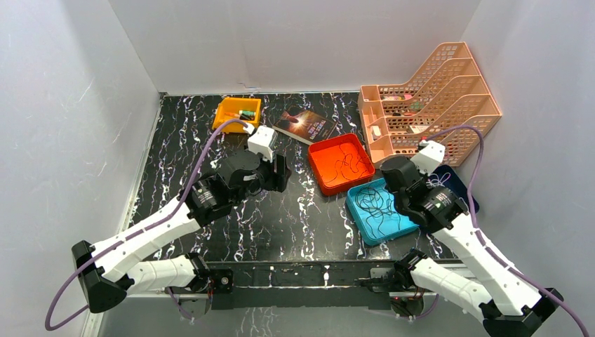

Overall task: Untangle the cables
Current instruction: Place the cable in the bin.

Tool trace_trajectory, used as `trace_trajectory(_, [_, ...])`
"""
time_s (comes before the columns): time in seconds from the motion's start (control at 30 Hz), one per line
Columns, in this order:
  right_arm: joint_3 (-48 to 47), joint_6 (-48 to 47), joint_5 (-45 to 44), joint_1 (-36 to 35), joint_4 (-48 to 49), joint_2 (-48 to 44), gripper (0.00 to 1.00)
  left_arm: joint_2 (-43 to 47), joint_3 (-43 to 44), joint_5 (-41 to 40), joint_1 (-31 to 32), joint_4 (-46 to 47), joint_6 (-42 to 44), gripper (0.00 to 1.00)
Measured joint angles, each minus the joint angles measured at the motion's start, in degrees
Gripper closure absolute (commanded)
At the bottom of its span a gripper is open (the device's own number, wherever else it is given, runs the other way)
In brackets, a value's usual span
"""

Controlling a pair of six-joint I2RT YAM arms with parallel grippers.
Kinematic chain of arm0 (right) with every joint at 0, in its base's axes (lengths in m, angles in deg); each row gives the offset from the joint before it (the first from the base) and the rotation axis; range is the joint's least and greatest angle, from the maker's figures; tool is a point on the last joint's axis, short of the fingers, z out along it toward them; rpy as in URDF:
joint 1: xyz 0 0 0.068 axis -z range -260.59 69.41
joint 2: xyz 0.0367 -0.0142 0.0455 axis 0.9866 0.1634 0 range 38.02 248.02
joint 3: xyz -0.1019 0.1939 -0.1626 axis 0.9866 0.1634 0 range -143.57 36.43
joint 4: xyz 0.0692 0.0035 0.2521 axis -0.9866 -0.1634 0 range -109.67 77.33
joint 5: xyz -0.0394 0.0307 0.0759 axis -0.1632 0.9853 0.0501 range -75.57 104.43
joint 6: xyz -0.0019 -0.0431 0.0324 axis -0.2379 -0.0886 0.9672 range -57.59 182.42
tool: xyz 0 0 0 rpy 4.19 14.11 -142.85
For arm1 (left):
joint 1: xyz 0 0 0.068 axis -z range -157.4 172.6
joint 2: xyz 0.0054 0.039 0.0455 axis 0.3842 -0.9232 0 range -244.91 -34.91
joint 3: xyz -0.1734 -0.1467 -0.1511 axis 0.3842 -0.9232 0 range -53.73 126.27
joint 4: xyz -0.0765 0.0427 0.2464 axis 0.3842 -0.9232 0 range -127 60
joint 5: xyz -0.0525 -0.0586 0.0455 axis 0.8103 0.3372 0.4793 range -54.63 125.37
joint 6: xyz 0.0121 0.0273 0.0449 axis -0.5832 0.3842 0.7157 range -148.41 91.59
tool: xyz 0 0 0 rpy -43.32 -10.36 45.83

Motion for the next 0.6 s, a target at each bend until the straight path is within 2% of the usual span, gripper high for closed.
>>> trace_trajectory(0.37, [14.8,20.0,4.3,0.0,-0.8,-7.2,1.00,-3.0,0.0,1.7,0.0,0.9,-0.2,0.41])
trace_trajectory(0.6, [22.1,25.3,5.4,0.2,1.7,-7.8,0.98,-3.6,0.0,2.5,0.0,1.4,-1.1,0.41])
